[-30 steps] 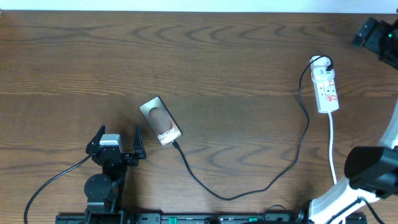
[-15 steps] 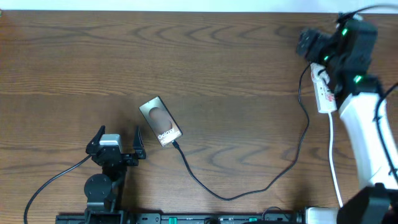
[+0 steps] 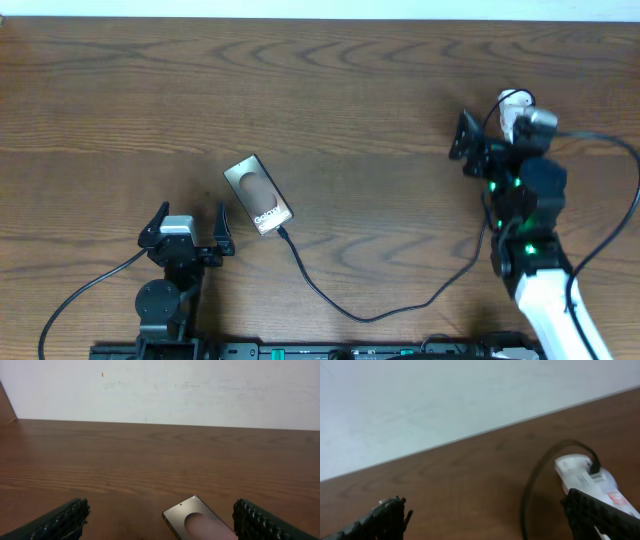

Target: Plug charger to phone and switch on socket

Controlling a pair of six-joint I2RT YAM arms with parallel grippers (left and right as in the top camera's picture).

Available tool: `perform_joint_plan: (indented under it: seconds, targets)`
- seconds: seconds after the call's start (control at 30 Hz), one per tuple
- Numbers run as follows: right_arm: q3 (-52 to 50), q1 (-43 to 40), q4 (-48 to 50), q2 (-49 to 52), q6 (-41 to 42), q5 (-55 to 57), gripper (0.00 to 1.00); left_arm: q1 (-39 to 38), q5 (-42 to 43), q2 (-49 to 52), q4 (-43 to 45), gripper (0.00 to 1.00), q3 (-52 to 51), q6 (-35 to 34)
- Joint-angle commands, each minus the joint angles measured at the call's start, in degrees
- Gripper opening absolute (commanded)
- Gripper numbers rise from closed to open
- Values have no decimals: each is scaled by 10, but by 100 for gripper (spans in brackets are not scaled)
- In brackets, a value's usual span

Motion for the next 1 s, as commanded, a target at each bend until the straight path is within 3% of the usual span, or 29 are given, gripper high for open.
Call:
perform_joint_plan:
  seconds: [0.0, 0.23, 0.43, 0.77, 0.97]
  targets:
    - [-71, 3, 3, -74, 3, 40, 99, 3, 5, -3, -24, 94, -7, 0]
    - [-217, 3, 43, -237, 3, 66, 99, 3, 5, -3, -24, 94, -7, 0]
    - [-294, 3, 48, -320, 3, 68, 99, 3, 5, -3, -24, 94, -7, 0]
    - [-301, 27, -118, -477, -147, 63, 99, 3, 5, -3, -24, 94, -7, 0]
    - [-301, 31, -214, -546, -193, 55, 99, 3, 5, -3, -24, 94, -7, 0]
